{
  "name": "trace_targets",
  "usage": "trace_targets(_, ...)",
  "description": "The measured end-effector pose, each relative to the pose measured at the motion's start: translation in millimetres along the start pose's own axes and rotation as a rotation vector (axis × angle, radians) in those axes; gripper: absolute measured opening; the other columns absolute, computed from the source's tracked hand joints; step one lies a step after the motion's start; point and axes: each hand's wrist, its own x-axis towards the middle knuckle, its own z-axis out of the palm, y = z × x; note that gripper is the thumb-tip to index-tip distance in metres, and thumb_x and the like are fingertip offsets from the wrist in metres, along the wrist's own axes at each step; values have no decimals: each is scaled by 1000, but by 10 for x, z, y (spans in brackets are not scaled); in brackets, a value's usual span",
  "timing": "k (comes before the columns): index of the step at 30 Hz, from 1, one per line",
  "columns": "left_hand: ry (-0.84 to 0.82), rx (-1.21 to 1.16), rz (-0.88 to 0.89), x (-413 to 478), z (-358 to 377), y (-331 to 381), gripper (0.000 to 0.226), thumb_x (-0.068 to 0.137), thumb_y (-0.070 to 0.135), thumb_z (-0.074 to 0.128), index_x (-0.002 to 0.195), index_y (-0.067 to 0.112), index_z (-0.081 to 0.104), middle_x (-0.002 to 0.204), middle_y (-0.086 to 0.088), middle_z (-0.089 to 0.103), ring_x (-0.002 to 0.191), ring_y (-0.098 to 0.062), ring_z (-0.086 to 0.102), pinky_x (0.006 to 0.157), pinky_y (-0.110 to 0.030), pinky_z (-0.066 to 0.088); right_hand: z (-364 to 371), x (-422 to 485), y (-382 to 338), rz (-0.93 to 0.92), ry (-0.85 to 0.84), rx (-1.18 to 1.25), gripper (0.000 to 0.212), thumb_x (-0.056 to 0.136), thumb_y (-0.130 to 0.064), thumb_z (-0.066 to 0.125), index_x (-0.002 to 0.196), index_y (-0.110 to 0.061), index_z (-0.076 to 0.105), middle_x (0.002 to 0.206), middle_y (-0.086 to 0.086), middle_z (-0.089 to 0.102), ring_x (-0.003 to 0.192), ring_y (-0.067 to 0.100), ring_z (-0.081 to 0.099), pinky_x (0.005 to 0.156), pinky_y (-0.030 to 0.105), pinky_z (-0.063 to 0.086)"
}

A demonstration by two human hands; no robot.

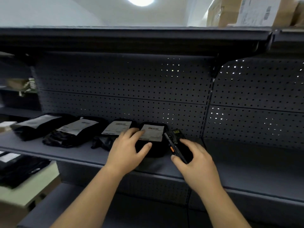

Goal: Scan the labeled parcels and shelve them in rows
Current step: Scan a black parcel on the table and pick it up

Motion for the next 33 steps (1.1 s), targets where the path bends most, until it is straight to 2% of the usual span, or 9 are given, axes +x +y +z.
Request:
trace_targets(5, 138, -75, 93, -552, -557, -449, 62, 92, 63, 42, 140, 26, 49, 141, 13, 45, 134, -7, 36, 110, -34, 37, 267, -367, -662, -46, -30, 15, 57, 84, -51, 67, 137, -42, 47, 129, -22, 47, 111, -1, 43, 88, 22, 38)
trace_targets(9, 177, -98, 107, -1078, -1055, -974, 62, 91, 61, 45, 141, 24, 49, 142, 9, 45, 135, -8, 36, 111, -27, 28, 709, -778, -1302, -97, -35, 49, 57, 84, -47, 69, 136, -40, 49, 125, -22, 46, 108, -2, 42, 87, 21, 35)
trace_targets(14, 169, -84, 94, -1823, -1726, -1825, 59, 90, 56, 51, 138, 21, 53, 140, 6, 48, 132, -13, 42, 111, -32, 34, 1443, -1327, -2159, -107, -97, 105, 57, 84, -48, 69, 136, -38, 50, 130, -18, 48, 117, 3, 46, 89, 22, 36)
trace_targets(16, 186, -69, 48, -2066, -1987, -2199, 59, 89, 55, 52, 137, 20, 54, 140, 5, 48, 132, -13, 42, 112, -30, 32, 1760, -1495, -2486, -119, -139, 119, 57, 83, -48, 69, 136, -39, 50, 131, -18, 49, 117, 3, 46, 90, 23, 38)
trace_targets(21, 235, -28, -77, -2495, -2559, -3059, 58, 88, 54, 53, 135, 19, 55, 138, 3, 50, 130, -15, 44, 109, -38, 37, 2523, -1720, -3221, -173, -259, 157, 57, 81, -48, 69, 135, -38, 52, 128, -16, 51, 116, 5, 49, 91, 24, 41)
trace_targets(24, 283, 6, -169, -2764, -2826, -3650, 60, 88, 56, 51, 136, 21, 55, 139, 6, 49, 131, -11, 41, 111, -32, 33, 3103, -1755, -3670, -224, -324, 200, 56, 80, -46, 69, 133, -37, 53, 125, -15, 52, 111, 3, 49, 93, 26, 43)
trace_targets(27, 273, 46, -280, -3002, -3009, -4255, 61, 88, 59, 49, 138, 25, 52, 141, 11, 46, 134, -7, 38, 111, -37, 34, 3729, -1778, -4061, -264, -402, 251, 56, 80, -45, 69, 133, -39, 54, 122, -18, 52, 105, -3, 46, 88, 20, 39)
trace_targets(30, 249, 81, -353, -3100, -3254, -4872, 61, 88, 60, 48, 139, 26, 51, 142, 11, 45, 135, -8, 38, 111, -44, 36, 4388, -1748, -4449, -292, -477, 300, 56, 80, -45, 70, 133, -39, 53, 126, -17, 52, 114, 1, 48, 94, 25, 42)
trace_targets(33, 232, 148, -407, -3117, -3579, -5465, 62, 89, 59, 49, 140, 25, 49, 143, 9, 45, 135, -8, 37, 113, -39, 35, 5029, -1671, -4871, -316, -541, 330, 57, 81, -46, 70, 134, -38, 52, 127, -16, 53, 117, 5, 49, 92, 23, 40)
